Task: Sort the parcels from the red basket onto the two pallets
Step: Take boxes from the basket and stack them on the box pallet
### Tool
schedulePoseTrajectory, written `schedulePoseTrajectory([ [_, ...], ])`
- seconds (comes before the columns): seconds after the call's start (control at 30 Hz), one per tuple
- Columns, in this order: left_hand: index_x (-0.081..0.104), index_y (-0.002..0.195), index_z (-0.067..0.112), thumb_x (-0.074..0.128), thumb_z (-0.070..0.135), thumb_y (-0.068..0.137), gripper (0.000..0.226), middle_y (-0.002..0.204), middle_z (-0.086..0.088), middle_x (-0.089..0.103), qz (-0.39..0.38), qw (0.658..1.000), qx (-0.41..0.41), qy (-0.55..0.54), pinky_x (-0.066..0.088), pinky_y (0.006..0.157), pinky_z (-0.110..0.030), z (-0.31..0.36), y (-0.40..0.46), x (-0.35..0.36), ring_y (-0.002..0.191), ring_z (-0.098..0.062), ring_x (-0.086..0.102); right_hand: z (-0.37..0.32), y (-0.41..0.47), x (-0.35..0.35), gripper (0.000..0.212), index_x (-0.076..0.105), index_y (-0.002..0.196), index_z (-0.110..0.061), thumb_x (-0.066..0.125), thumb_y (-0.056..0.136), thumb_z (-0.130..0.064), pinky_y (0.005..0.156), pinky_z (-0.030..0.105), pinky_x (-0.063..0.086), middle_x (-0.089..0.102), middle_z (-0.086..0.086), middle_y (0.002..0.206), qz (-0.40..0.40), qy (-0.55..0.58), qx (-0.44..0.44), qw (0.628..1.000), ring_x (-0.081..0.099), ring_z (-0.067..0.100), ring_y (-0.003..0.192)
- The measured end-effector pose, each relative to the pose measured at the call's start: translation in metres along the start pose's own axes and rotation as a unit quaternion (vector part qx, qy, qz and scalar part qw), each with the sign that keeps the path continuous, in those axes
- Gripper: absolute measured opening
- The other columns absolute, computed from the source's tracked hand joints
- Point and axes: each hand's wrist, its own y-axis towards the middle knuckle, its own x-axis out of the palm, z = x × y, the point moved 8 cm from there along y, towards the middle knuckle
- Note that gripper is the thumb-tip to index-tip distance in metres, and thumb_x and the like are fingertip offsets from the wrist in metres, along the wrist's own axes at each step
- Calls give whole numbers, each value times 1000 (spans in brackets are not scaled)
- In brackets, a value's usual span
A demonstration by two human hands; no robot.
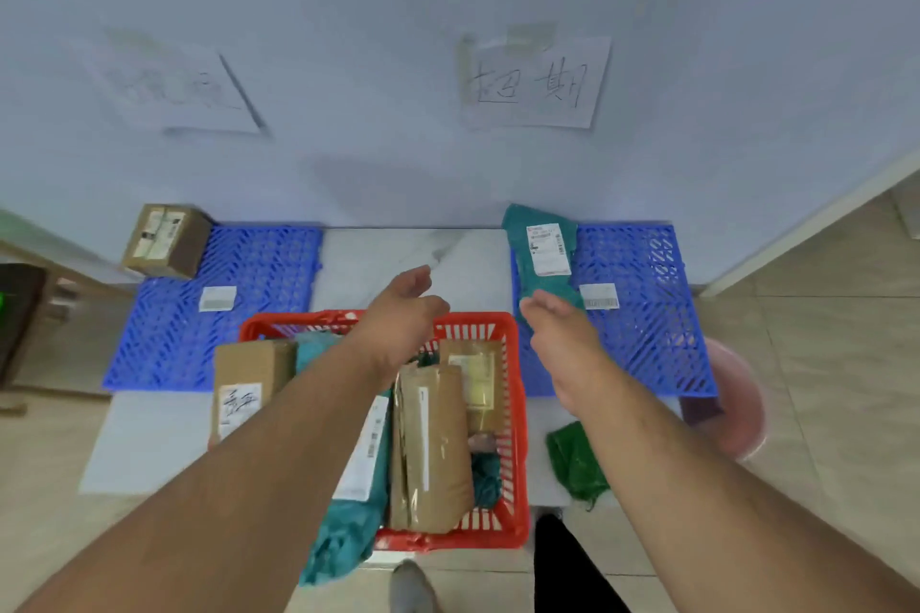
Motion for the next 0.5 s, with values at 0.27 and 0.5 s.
schedulePoseTrajectory([
  [0.27,48,153,16,59,2,101,55,151,4,53,39,996,-7,-79,51,103,-39,-85,-120,-109,117,-15,61,60,-128,68,17,64,126,-28,57,110,-29,78,32,54,71,-7,107,-20,-5,32,999,66,11,98],
  [0.5,58,134,22,55,4,102,37,131,2,64,43,993,-75,-80,51,93,-37,-154,-154,-131,105,-17,64,98,-159,95,20,74,112,-24,55,110,-25,77,34,54,77,5,112,-37,-14,61,997,70,18,101],
])
